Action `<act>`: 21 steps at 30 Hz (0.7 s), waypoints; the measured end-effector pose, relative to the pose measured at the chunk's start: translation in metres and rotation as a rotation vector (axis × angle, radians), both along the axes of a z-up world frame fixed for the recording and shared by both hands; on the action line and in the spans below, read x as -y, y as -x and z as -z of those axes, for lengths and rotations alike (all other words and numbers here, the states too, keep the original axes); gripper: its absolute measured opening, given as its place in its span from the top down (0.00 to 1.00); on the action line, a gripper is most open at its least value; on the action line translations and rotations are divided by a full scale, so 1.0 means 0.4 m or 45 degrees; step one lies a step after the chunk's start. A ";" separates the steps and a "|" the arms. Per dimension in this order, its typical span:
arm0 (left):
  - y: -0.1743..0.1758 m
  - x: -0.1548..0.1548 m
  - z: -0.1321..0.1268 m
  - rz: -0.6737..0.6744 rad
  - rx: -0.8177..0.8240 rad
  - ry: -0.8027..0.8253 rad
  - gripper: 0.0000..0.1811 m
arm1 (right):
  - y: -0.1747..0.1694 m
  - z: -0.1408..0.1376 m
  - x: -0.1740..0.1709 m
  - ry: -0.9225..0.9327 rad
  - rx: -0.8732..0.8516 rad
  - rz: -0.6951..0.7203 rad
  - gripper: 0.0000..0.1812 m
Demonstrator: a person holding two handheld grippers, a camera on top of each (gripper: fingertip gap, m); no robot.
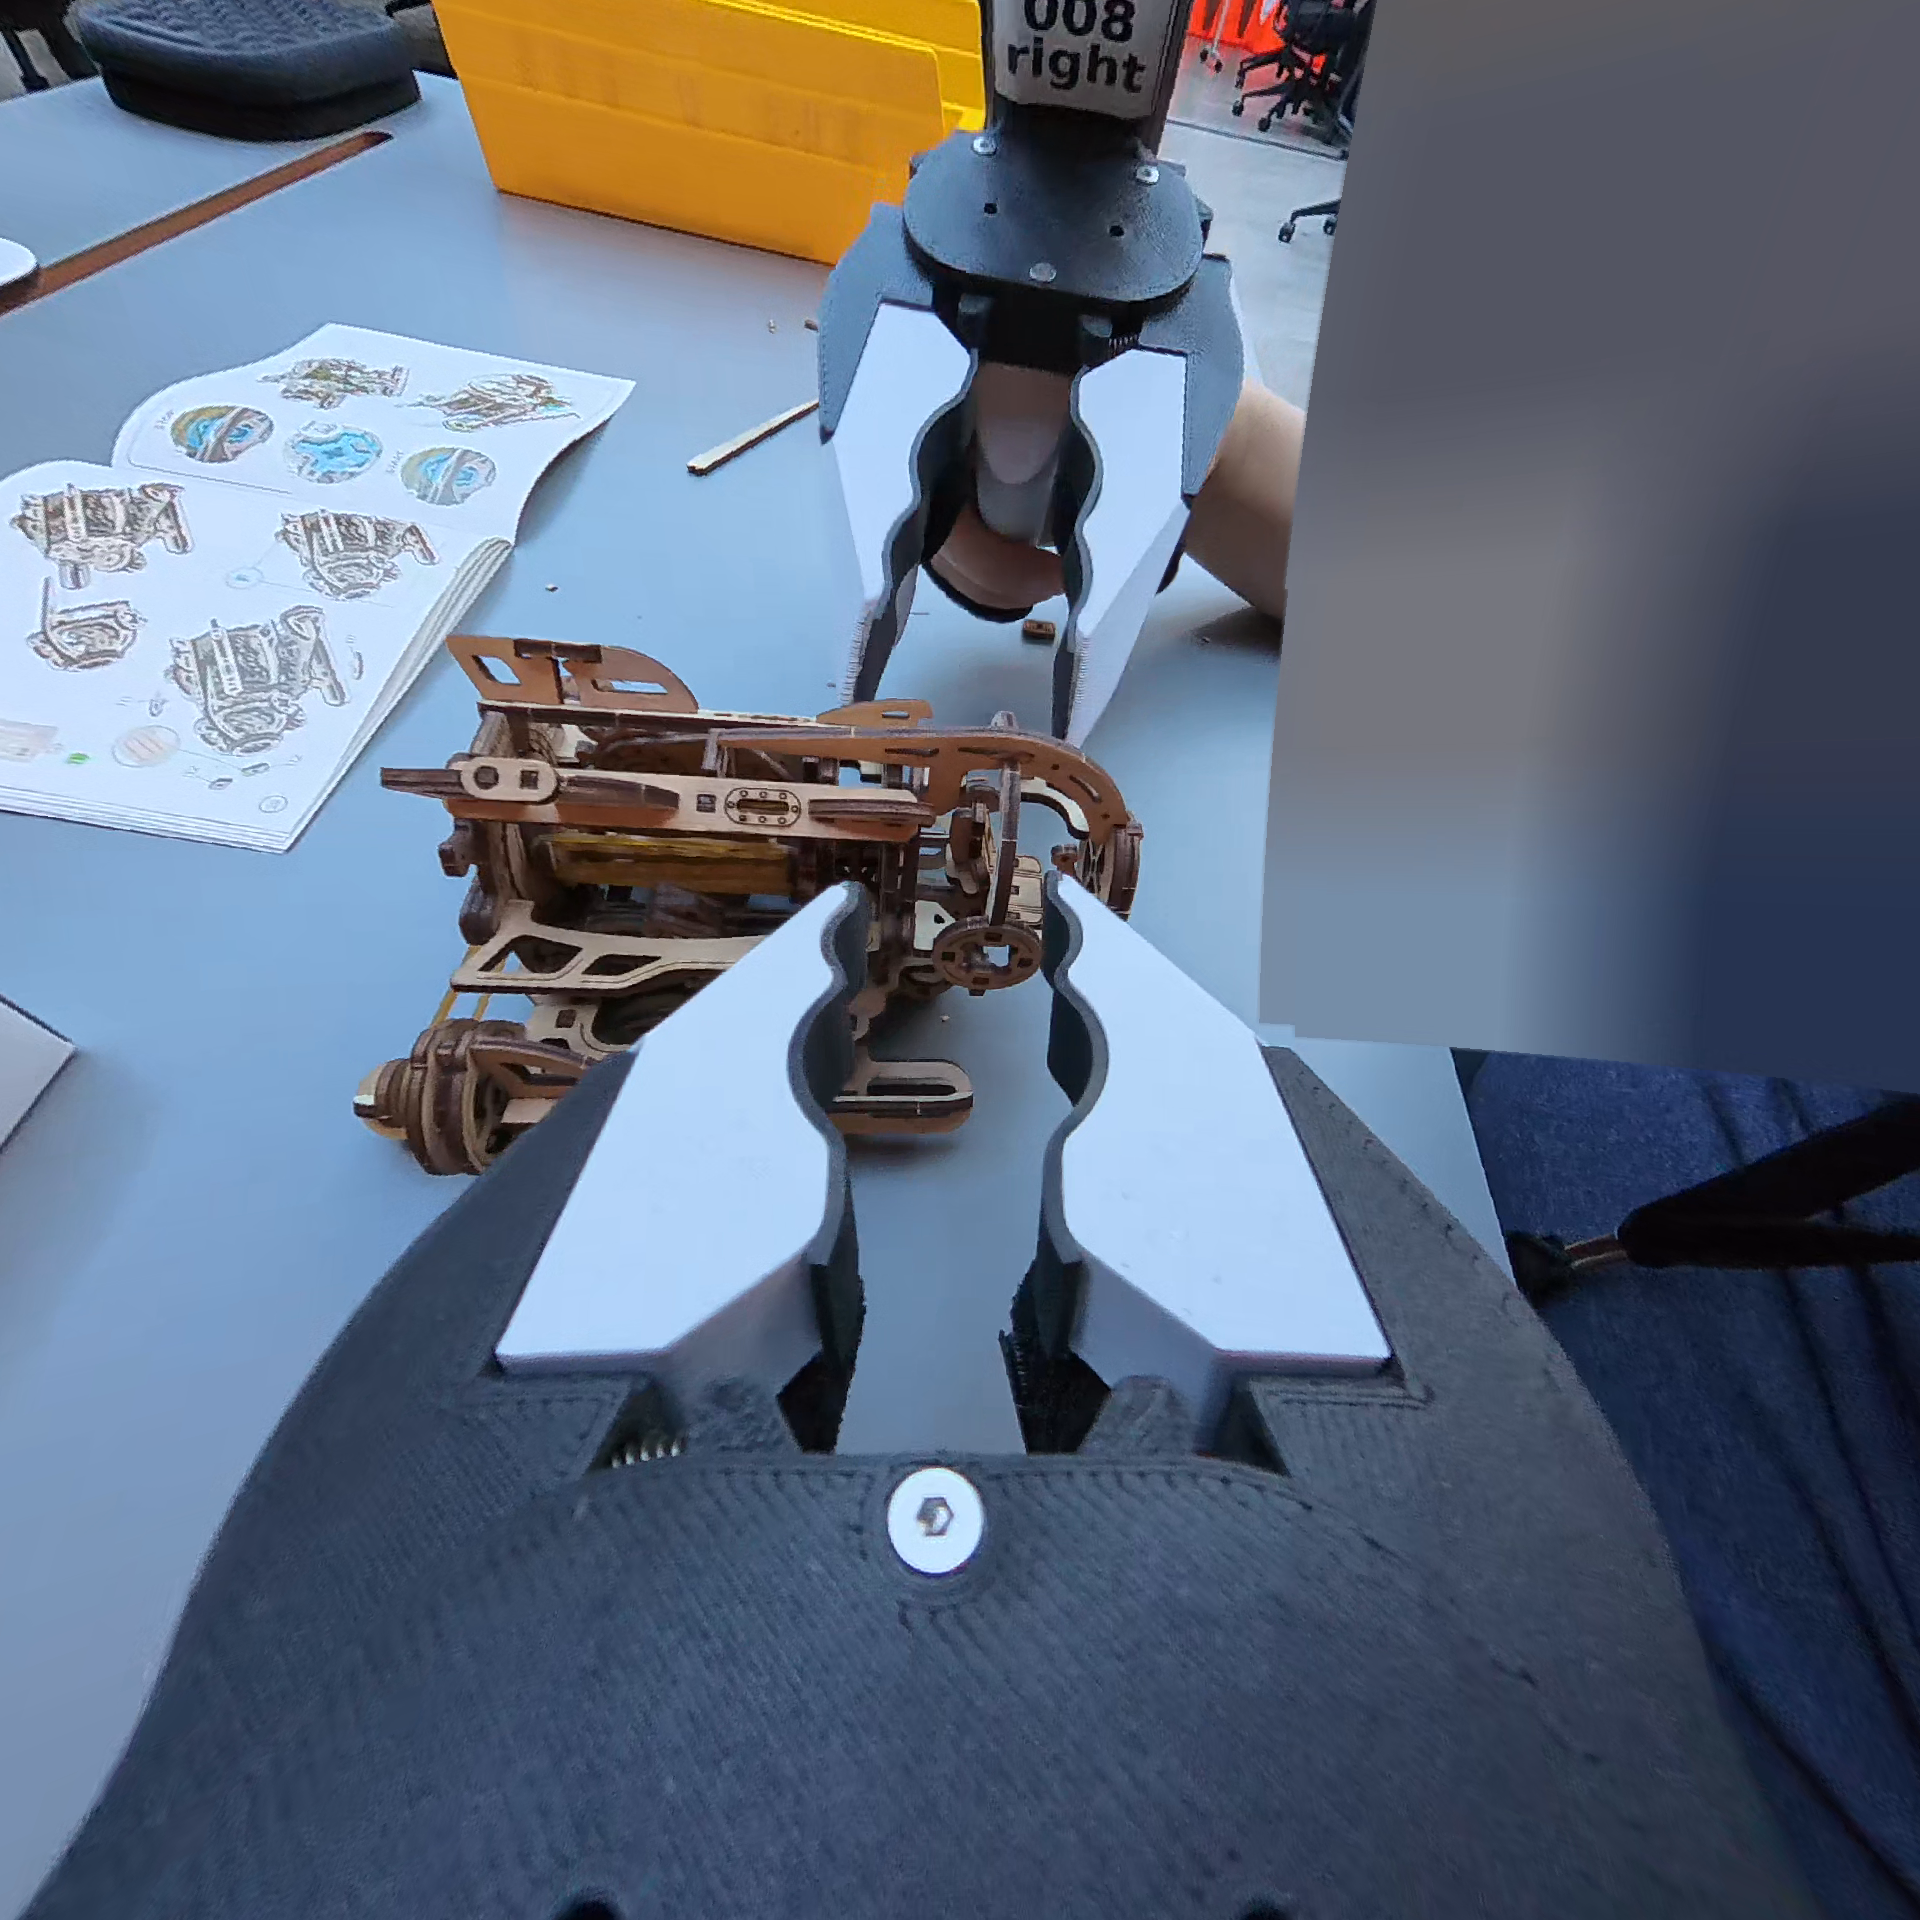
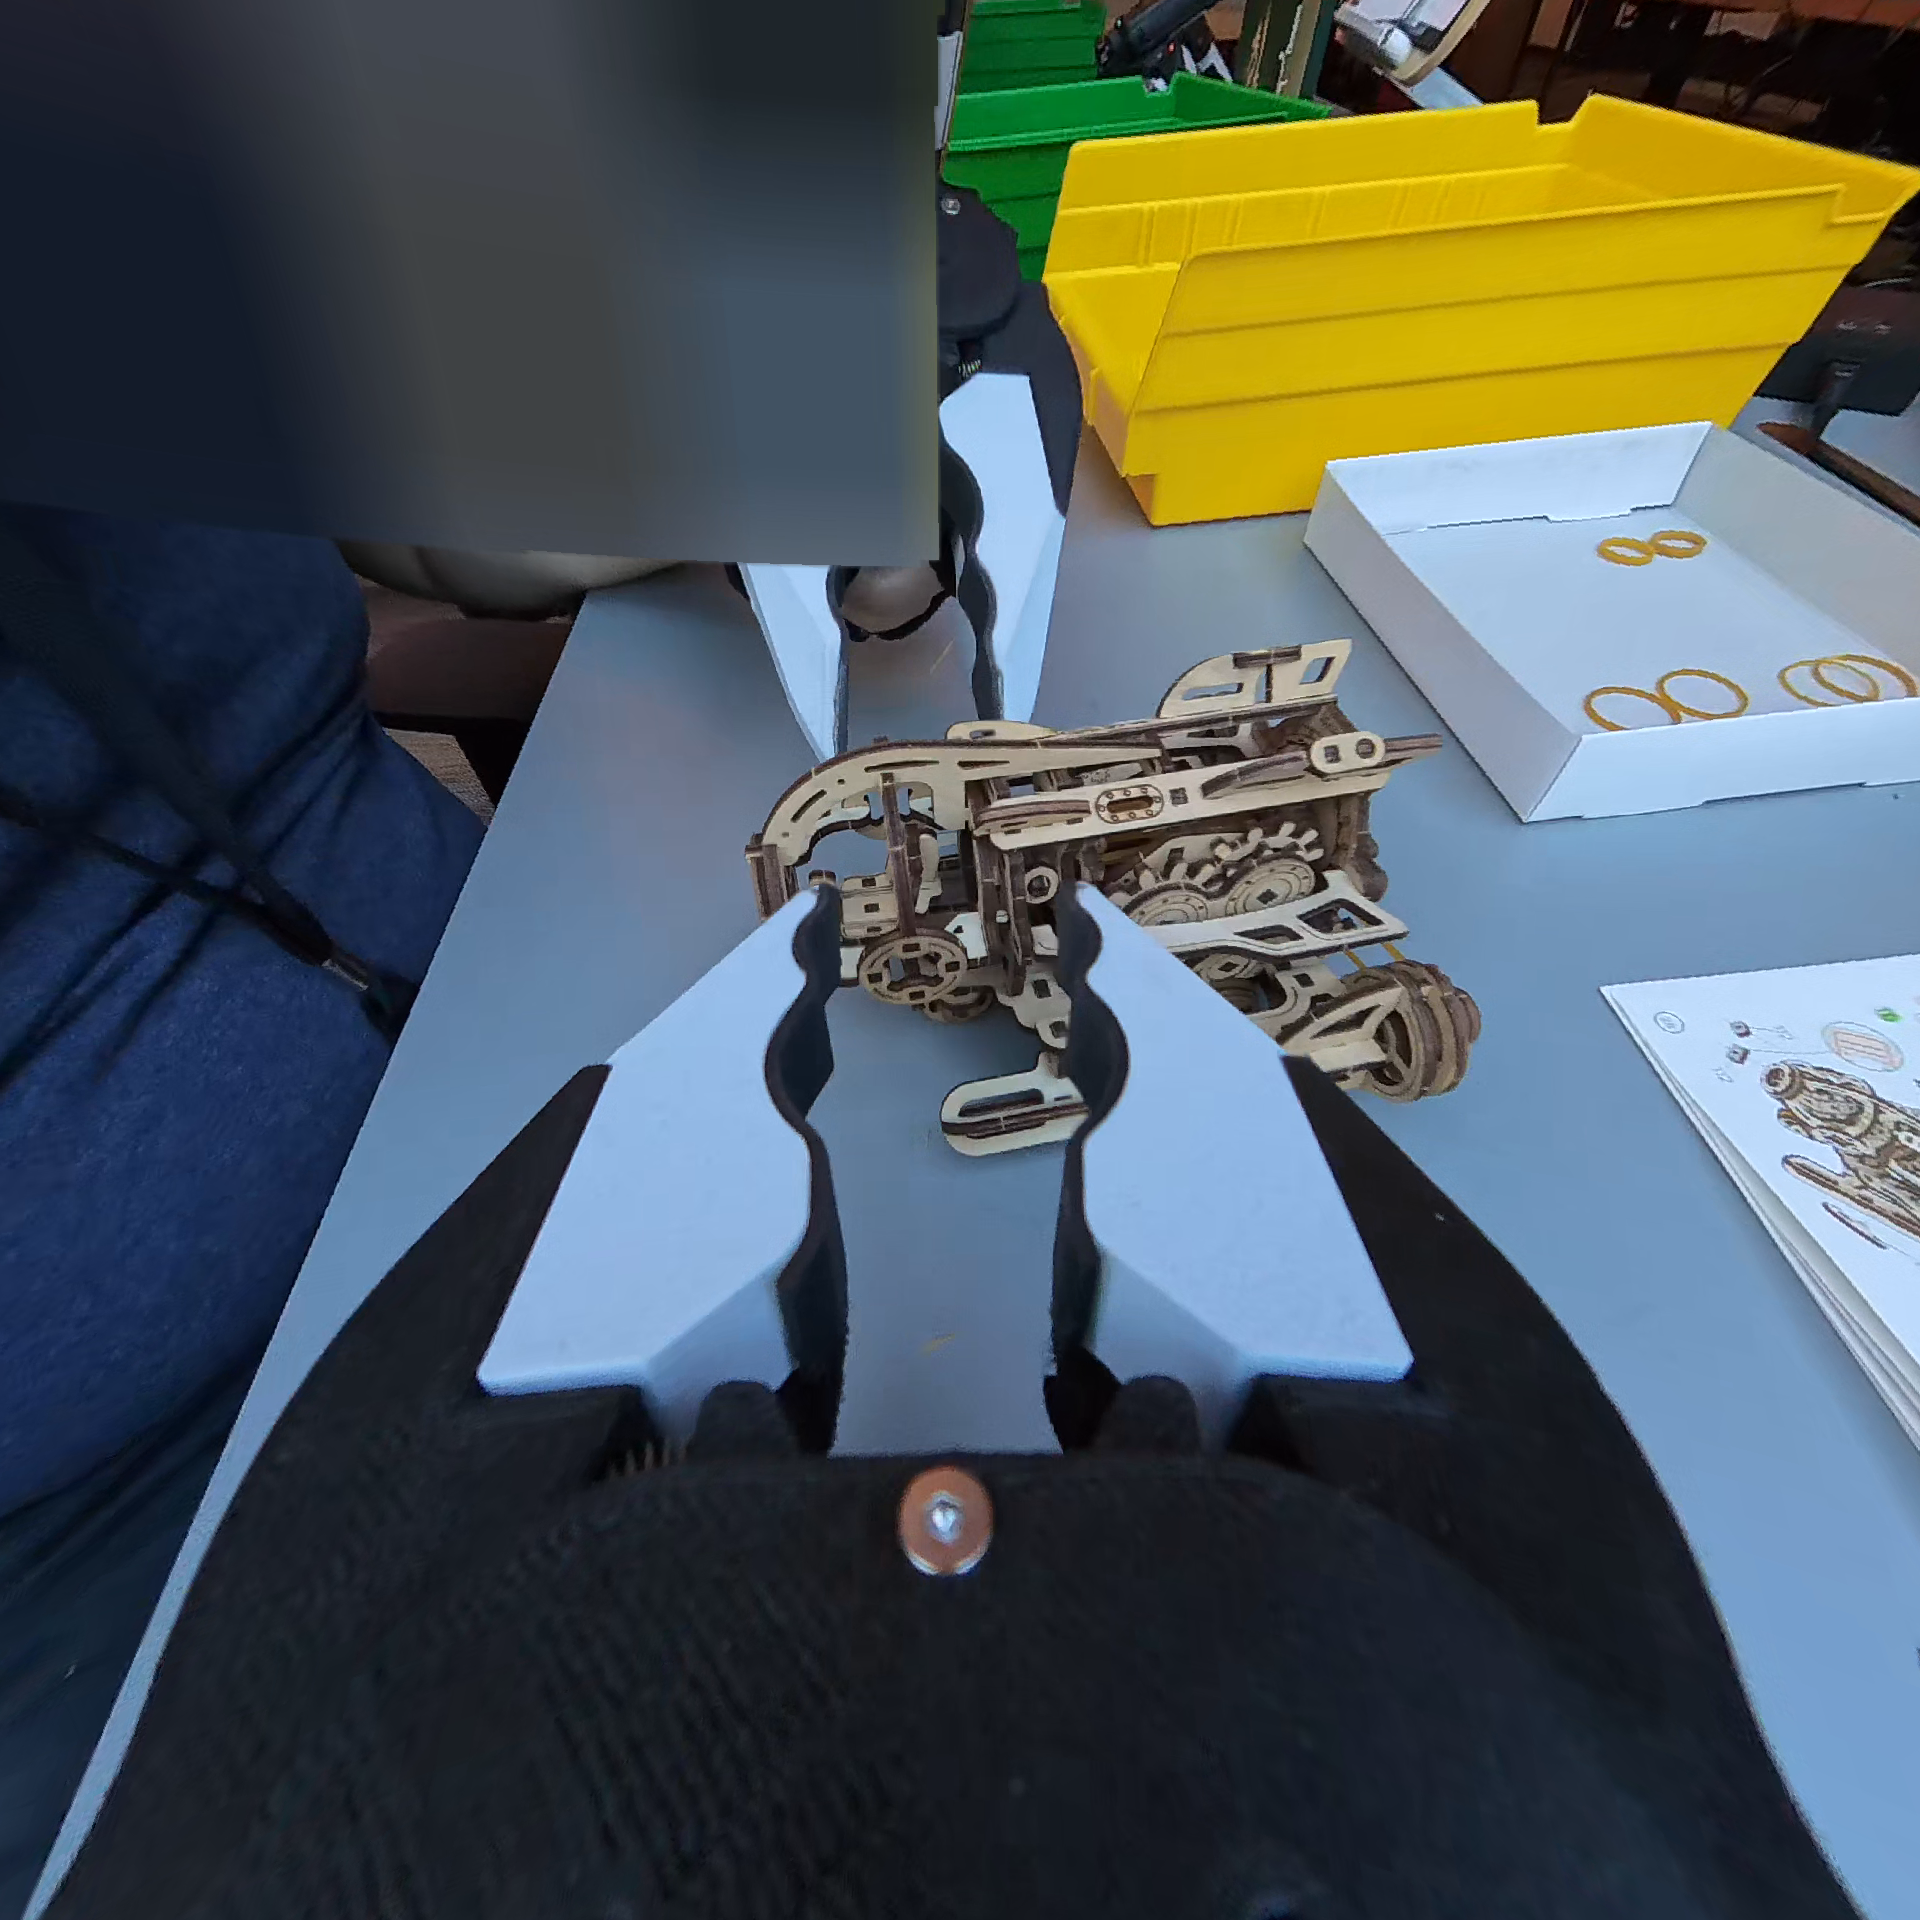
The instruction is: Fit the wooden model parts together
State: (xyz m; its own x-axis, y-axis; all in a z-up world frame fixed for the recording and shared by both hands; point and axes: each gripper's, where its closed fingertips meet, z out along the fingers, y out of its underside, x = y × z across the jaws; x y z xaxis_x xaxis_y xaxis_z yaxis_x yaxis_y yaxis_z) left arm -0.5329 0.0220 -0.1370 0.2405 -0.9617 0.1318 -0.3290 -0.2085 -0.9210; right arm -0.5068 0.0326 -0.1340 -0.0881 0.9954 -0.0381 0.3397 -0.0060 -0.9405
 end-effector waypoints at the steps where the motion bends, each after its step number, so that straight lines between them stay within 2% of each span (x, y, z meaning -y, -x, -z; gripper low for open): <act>1: -0.003 0.000 0.004 0.004 -0.006 0.009 0.83 | 0.004 0.001 0.000 0.013 -0.002 -0.001 0.78; 4: -0.008 -0.004 0.012 0.001 -0.017 0.023 0.84 | 0.010 0.006 -0.002 0.025 0.015 -0.009 0.80; 7: -0.010 -0.005 0.010 0.006 -0.009 0.025 0.87 | 0.013 0.014 -0.003 0.013 0.041 -0.026 0.86; 14: -0.009 -0.010 0.015 0.010 -0.009 0.030 0.84 | 0.021 0.018 -0.005 0.006 0.053 -0.038 0.84; 21: -0.011 -0.004 0.018 0.043 -0.020 -0.002 0.87 | 0.026 0.018 0.000 0.016 0.051 -0.045 0.86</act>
